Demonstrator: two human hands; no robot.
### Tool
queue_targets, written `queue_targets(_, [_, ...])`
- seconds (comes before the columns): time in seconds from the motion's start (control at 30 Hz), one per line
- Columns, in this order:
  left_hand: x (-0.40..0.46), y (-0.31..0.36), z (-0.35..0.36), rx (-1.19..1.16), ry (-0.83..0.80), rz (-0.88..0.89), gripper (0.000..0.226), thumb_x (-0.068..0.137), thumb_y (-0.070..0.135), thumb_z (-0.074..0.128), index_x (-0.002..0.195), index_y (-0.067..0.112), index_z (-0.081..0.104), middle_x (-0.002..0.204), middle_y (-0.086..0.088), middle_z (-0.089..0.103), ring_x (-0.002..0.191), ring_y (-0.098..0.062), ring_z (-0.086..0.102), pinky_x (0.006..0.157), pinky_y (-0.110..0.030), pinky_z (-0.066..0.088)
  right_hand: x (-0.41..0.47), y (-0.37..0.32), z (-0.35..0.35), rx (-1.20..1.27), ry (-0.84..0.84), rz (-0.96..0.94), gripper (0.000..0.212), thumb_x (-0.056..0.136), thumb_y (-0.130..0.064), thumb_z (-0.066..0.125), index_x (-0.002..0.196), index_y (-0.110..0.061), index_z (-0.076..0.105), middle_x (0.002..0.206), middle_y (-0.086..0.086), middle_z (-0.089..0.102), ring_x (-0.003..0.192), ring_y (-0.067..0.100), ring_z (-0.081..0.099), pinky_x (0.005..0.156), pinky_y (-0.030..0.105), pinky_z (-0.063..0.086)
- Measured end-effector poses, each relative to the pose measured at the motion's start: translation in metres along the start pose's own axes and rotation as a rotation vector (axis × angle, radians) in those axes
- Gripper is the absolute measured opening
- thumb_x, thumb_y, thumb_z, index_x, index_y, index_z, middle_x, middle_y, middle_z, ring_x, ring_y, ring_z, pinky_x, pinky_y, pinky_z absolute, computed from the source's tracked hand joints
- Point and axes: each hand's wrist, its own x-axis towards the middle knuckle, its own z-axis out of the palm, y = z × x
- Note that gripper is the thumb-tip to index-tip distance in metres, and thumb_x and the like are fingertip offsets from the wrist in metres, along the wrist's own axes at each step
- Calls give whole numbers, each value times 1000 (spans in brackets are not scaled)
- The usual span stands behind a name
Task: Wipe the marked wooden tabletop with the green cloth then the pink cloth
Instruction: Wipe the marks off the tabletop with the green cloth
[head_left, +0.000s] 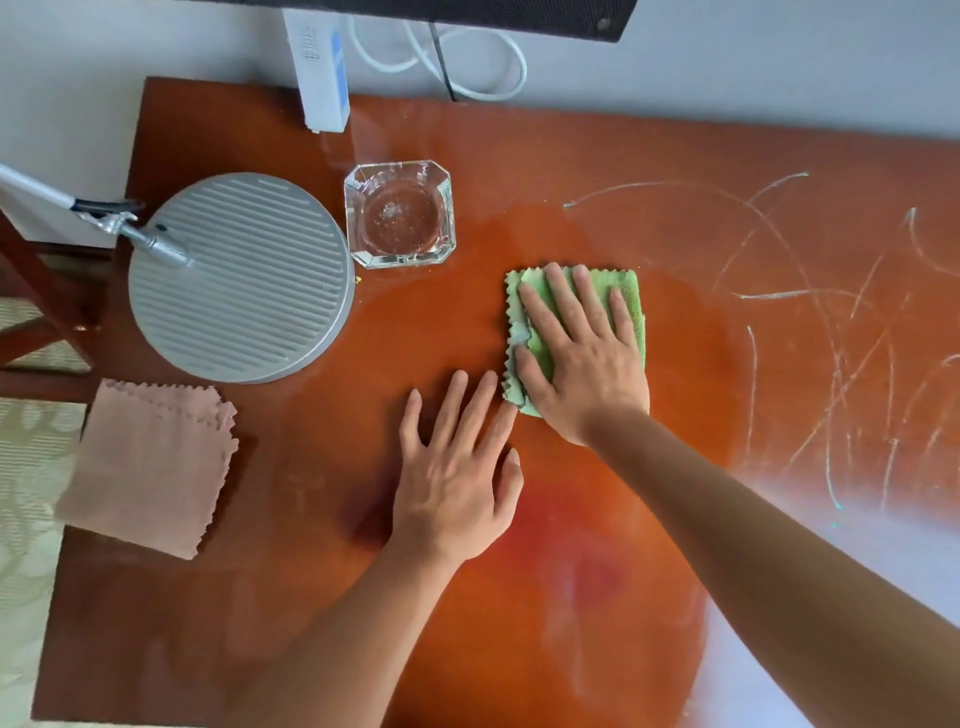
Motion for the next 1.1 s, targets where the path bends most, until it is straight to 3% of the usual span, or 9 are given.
queue_targets(0.17, [-1,0,-3,7,-11,-3,56,98,42,44,150,22,48,162,-6,36,152,-30,29,119,-65,20,49,6,-10,27,43,112,68,101,-61,12,163,-32,12,172,-1,6,158,22,-4,127,48,-3])
queue_targets(0.4, [-2,0,0,15,-4,-9,58,97,43,45,151,23,48,163,-5,35,152,-29,28,120,-64,20,111,19,-22,25,55,117,69,101,-63,8,163,-32,10,172,-2,3,158,21,-6,127,48,-4])
queue_targets(0.57, [-1,2,-3,9,-19,-9,57,97,43,44,150,23,49,162,-5,36,152,-30,30,119,-64,21,103,16,-23,23,36,107,69,102,-62,6,163,-31,6,172,-2,1,158,22,-8,127,49,-5])
queue_targets(0.83, [1,1,-6,-9,-26,-8,52,97,40,43,144,20,56,156,-6,46,151,-30,32,119,-65,21,33,-33,3,14,27,-86,65,105,-57,10,163,-28,15,171,2,10,158,25,0,127,51,3])
queue_targets(1.1, [1,2,-7,8,-64,-13,57,97,42,44,151,22,48,162,-5,37,152,-30,30,119,-64,23,74,-24,-6,-26,30,-58,68,102,-62,9,163,-32,11,171,0,7,158,23,-3,127,49,-1])
